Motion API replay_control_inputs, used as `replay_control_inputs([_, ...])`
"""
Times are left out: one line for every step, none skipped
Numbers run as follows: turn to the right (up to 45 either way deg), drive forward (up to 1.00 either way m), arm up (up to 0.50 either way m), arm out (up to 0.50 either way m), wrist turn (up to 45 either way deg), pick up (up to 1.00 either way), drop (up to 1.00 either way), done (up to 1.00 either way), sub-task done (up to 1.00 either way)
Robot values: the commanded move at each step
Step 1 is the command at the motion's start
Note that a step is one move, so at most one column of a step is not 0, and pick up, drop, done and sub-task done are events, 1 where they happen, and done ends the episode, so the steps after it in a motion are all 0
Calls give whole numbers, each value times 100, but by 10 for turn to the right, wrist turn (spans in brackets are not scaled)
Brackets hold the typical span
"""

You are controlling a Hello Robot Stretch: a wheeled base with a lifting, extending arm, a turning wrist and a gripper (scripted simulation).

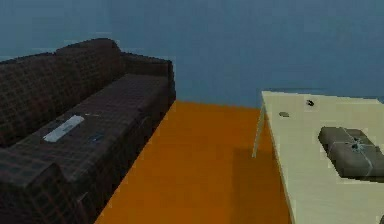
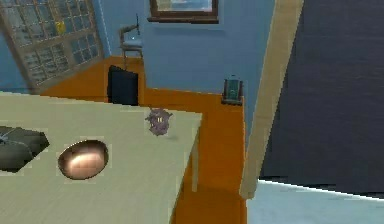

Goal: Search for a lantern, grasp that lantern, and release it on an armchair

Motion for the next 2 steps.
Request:
replay_control_inputs([120,0,0,0,0,0,0,0,0])
replay_control_inputs([0,100,0,0,0,0,0,0,0])
